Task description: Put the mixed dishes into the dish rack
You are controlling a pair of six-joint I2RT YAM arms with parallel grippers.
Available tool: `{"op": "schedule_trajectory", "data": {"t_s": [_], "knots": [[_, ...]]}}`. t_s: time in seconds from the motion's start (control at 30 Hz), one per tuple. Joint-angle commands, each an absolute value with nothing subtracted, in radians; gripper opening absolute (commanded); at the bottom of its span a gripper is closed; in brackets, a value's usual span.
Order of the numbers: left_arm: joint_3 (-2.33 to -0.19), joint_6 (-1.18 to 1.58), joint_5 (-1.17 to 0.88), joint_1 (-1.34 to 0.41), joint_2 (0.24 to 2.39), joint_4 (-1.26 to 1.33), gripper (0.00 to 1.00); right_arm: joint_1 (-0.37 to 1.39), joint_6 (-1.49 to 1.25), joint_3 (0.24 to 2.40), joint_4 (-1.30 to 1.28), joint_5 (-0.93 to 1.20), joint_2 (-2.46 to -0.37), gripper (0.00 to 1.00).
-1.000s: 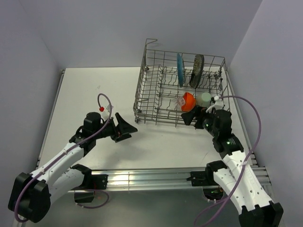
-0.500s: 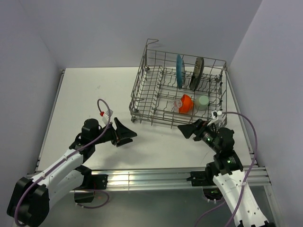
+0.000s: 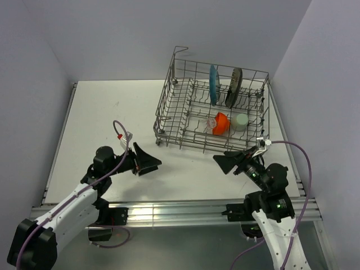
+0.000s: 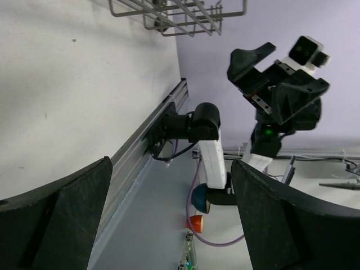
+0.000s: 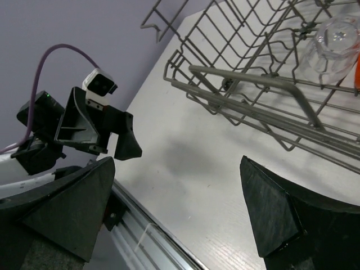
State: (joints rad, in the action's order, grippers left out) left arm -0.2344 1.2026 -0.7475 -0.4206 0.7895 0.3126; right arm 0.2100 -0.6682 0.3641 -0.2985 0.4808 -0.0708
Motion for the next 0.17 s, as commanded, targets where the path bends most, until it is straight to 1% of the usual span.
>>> {"op": "schedule_trajectory", "data": {"t_s": [0.0,0.03,0.13], "knots": [[-0.177,1.3,-0.808,-0.425,0.733,0.553,0.94,0.213,-0.721,0.312,-0.24,0.57,0.027,1.0],[-0.135,1.327,-0.818,-0.425,0.703,0.677,0.95,0.213,-0.741,0.267,-0.223,0.587,0.052,1.0],[-0.046,1.439,-0.815,-0.425,0.643,0.875,0.97,0.213,-0.859,0.174,-0.14,0.664,0.149,1.0]]}}
